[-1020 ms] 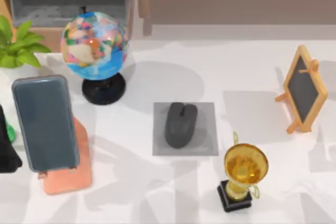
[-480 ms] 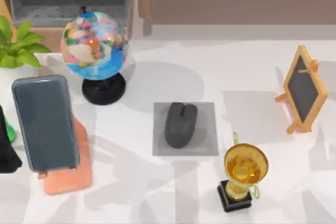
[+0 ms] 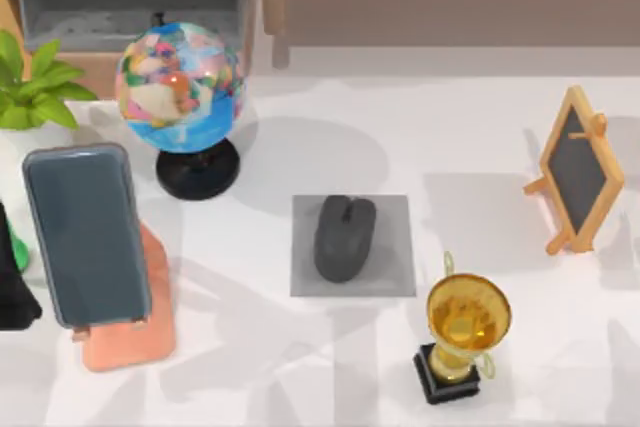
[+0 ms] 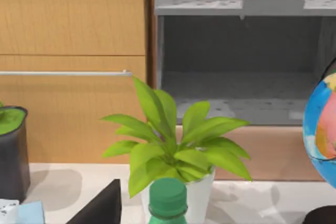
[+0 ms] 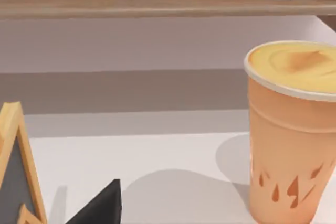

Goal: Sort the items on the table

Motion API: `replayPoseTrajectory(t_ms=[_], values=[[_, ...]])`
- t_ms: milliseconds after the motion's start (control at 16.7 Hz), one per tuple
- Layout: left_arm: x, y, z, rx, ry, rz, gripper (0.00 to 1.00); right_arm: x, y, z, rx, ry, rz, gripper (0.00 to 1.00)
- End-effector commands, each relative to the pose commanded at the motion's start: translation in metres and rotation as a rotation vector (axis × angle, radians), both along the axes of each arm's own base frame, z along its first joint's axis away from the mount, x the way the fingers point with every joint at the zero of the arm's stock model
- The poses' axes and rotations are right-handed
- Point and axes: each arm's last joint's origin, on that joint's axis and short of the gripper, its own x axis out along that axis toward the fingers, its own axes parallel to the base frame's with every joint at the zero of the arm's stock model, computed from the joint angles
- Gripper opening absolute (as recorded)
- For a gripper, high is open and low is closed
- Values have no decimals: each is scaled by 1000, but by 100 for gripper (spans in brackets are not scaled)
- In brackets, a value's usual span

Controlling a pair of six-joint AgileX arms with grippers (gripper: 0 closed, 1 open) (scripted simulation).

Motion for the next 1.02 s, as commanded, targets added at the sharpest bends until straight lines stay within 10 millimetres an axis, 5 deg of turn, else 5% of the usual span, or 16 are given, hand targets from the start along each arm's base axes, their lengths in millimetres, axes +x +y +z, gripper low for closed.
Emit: replayPoseTrajectory(t_ms=[420,1020], values=[[0,0,0,0,0,0,100,60,-35,-19,23,73,-45,100],[0,0,0,0,0,0,100,129,-81,-91,19,-12,-10,100]])
